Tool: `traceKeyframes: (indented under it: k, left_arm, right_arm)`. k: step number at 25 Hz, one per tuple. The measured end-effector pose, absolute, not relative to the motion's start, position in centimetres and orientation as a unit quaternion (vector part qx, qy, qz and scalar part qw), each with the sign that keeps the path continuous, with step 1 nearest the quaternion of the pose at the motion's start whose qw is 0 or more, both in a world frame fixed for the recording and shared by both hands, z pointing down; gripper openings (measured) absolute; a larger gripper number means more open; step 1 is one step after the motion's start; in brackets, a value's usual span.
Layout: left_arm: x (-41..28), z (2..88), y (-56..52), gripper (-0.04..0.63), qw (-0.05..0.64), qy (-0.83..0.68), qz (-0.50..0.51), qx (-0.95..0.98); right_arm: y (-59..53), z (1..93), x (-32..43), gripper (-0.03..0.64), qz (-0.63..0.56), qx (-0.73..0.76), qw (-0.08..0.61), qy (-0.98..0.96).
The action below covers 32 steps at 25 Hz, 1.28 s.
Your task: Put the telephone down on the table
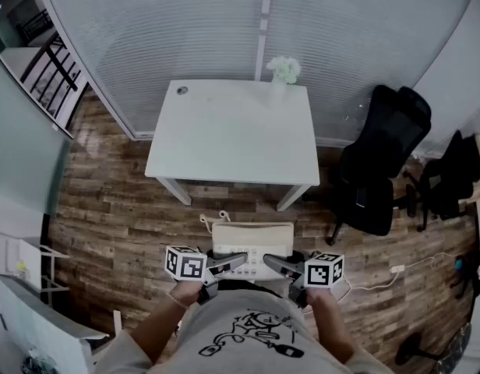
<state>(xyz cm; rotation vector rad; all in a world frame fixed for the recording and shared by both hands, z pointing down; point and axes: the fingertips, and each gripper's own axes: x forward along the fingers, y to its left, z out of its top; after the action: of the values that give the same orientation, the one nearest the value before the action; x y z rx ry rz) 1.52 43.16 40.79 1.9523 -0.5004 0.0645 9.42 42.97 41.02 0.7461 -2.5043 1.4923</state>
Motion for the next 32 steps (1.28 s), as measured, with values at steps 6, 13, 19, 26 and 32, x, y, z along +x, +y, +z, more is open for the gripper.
traceKeyframes:
  k: [6,13,19,26,32]
  left_arm:
    - [2.2,40.8,43.1,0.253,0.53,-0.211,0.033,0.82]
    - [3.1,40.9,42.7,0.255,0.531,-0.214,0.028,0.819]
    - [3.7,40.5,42.3,0.255,0.527,-0.215,0.027,0.822]
    - [4.0,40.6,41.2,0.256,0.523,-0.215,0.027,0.824]
    - [3.6,40.8,39.7,0.258,0.525,-0.215,0.024,0.823]
  right_arm:
    - [43.0,41.0,10.1,0.295,0.497,0.248,0.066,-0.829]
    - [42.6,41.2,11.0,0.296,0.497,0.245,0.064,-0.83]
    - [42.3,40.8,11.5,0.296,0.493,0.244,0.062,-0.833]
    - [41.1,40.8,11.9,0.295,0.491,0.248,0.059,-0.833]
    - [39.6,40.8,11.4,0.295,0.489,0.247,0.062,-0.834]
